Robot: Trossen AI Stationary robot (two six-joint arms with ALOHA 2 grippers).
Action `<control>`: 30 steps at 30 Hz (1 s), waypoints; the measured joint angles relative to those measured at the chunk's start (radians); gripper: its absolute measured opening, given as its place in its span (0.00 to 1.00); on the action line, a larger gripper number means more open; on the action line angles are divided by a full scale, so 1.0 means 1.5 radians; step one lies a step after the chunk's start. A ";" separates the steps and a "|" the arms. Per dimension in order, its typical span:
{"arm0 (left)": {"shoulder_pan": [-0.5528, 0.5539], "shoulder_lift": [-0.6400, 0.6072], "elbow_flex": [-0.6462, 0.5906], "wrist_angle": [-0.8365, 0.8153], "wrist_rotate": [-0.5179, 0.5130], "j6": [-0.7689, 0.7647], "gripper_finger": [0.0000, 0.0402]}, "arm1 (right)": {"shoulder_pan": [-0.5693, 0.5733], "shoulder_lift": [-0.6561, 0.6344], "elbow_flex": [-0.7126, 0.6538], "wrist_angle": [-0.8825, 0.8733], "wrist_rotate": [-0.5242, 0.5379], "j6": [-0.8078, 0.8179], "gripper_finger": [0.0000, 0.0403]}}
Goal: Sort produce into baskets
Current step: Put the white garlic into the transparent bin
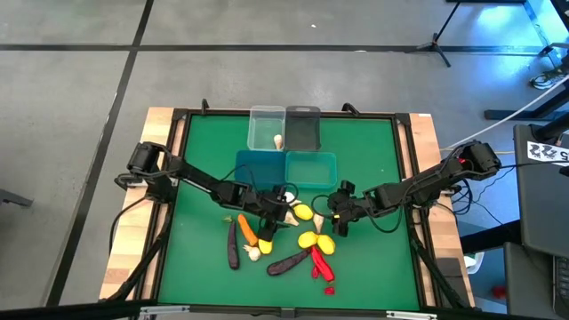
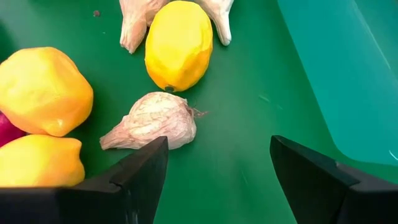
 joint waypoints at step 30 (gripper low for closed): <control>-0.001 0.051 0.004 -0.014 0.014 -0.081 0.62 | 0.000 0.000 0.000 0.000 0.000 0.000 0.70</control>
